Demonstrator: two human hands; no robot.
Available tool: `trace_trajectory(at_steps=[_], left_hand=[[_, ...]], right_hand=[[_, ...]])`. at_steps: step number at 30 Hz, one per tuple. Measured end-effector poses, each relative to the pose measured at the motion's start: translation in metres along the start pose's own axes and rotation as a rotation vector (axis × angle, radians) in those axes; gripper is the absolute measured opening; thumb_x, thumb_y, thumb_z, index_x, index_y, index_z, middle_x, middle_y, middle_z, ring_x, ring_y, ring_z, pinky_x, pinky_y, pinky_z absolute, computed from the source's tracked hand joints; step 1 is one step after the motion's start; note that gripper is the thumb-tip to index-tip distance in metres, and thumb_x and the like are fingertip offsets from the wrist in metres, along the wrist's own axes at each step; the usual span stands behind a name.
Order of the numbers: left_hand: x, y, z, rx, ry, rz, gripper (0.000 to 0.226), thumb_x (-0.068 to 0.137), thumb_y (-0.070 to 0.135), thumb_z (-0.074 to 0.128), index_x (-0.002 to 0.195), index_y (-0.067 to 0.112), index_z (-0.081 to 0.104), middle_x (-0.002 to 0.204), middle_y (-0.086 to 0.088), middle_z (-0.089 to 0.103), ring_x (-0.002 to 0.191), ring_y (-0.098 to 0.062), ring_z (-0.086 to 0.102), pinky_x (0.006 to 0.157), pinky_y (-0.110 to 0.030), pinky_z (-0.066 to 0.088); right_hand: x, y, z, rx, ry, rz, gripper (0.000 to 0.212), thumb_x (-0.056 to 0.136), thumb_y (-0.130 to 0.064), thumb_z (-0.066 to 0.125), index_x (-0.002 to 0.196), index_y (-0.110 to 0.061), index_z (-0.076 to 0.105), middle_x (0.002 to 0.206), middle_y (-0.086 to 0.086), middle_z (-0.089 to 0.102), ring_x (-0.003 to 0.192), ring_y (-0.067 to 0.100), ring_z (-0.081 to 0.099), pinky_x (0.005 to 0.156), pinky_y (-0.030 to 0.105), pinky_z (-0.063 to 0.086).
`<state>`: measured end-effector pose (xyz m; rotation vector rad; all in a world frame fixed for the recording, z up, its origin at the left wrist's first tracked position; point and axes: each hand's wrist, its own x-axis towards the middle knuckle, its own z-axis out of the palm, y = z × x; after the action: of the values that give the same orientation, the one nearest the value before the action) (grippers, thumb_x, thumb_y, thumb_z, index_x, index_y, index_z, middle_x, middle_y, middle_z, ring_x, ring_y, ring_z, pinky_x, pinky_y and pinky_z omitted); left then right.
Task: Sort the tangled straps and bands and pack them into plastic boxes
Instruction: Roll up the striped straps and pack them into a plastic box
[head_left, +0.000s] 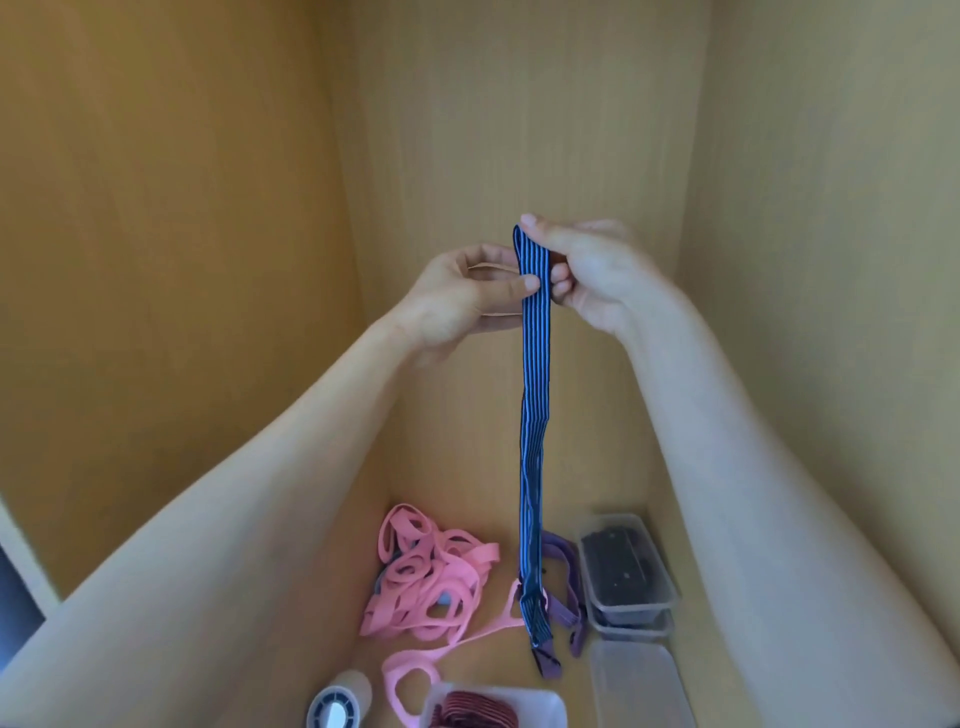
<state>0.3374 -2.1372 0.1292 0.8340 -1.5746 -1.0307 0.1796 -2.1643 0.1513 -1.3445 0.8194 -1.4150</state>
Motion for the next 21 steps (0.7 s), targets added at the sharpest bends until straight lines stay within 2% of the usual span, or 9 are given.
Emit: trace_trajectory(at_steps=[3,7,9,11,13,15,17,18,21], left_hand=[[-0.001,-0.003,0.001,-0.055,-0.039,-0.017,0.035,0.091,0.012,0.073,0.120,0.010,0.053,0.111,-0.015,0.075,0.104,-0.033,0.072,0.084,-0.037,0.060],[0.001,-0.006,0.004,-0.042,0.035,0.011,0.044,0.088,0.004,0.075,0.125,0.001,0.052,0.105,-0.017,0.076,0.099,-0.030,0.074,0.080,-0.035,0.060],[0.008,-0.015,-0.005,-0.027,0.084,0.021,0.040,0.087,0.001,0.075,0.121,0.001,0.055,0.102,-0.017,0.076,0.094,-0.027,0.075,0.077,-0.032,0.061],[0.010,-0.018,-0.006,-0.017,0.099,0.023,0.036,0.087,-0.001,0.074,0.119,0.001,0.056,0.101,-0.017,0.077,0.093,-0.027,0.075,0.078,-0.032,0.062],[0.010,-0.017,-0.005,-0.027,0.090,0.026,0.034,0.088,-0.003,0.071,0.119,0.000,0.055,0.101,-0.017,0.077,0.095,-0.030,0.075,0.081,-0.035,0.062],[0.010,-0.016,-0.006,-0.036,0.091,0.035,0.034,0.089,-0.004,0.070,0.120,-0.001,0.055,0.101,-0.019,0.076,0.095,-0.033,0.075,0.082,-0.037,0.062],[0.010,-0.014,-0.007,-0.024,0.114,0.045,0.034,0.090,-0.003,0.070,0.120,-0.001,0.055,0.103,-0.021,0.075,0.096,-0.033,0.074,0.082,-0.037,0.062],[0.010,-0.014,-0.007,-0.018,0.123,0.051,0.033,0.090,-0.002,0.071,0.119,0.000,0.056,0.103,-0.021,0.075,0.097,-0.033,0.074,0.083,-0.038,0.062],[0.013,-0.015,-0.008,-0.040,0.143,0.053,0.033,0.091,0.002,0.071,0.118,0.001,0.052,0.103,-0.021,0.075,0.097,-0.032,0.074,0.086,-0.041,0.061]], right_hand=[[0.003,0.000,0.002,-0.041,0.008,-0.011,0.026,0.085,-0.024,0.081,0.091,-0.003,0.068,0.070,0.006,0.061,0.043,0.006,0.038,0.041,0.020,0.035],[0.006,0.004,0.001,-0.139,0.035,-0.044,0.025,0.083,-0.026,0.083,0.086,-0.007,0.068,0.082,0.013,0.059,0.044,0.009,0.038,0.043,0.022,0.035],[0.016,0.013,0.008,-0.240,0.061,-0.066,0.025,0.082,-0.031,0.084,0.081,-0.010,0.069,0.075,0.007,0.064,0.042,0.007,0.043,0.046,0.022,0.037],[0.019,0.016,0.006,-0.311,0.109,-0.104,0.028,0.079,-0.036,0.086,0.078,-0.014,0.068,0.065,-0.005,0.069,0.041,0.001,0.051,0.045,0.018,0.039],[0.020,0.017,0.003,-0.350,0.158,-0.138,0.033,0.076,-0.042,0.087,0.082,-0.014,0.069,0.066,-0.013,0.071,0.052,-0.004,0.059,0.050,0.014,0.041],[0.019,0.019,-0.002,-0.348,0.126,-0.150,0.037,0.075,-0.047,0.085,0.093,-0.017,0.072,0.082,-0.014,0.074,0.073,-0.003,0.065,0.062,0.017,0.042],[0.015,0.022,-0.006,-0.373,-0.011,-0.134,0.033,0.079,-0.042,0.083,0.103,-0.022,0.074,0.097,-0.013,0.076,0.089,-0.002,0.068,0.074,0.020,0.045],[0.013,0.023,-0.006,-0.395,-0.078,-0.134,0.026,0.082,-0.035,0.082,0.104,-0.023,0.075,0.098,-0.012,0.076,0.091,-0.002,0.069,0.077,0.020,0.045],[0.012,0.025,-0.001,-0.400,-0.098,-0.212,0.011,0.086,-0.016,0.078,0.096,-0.021,0.076,0.091,-0.007,0.076,0.081,-0.001,0.069,0.072,0.014,0.047]])
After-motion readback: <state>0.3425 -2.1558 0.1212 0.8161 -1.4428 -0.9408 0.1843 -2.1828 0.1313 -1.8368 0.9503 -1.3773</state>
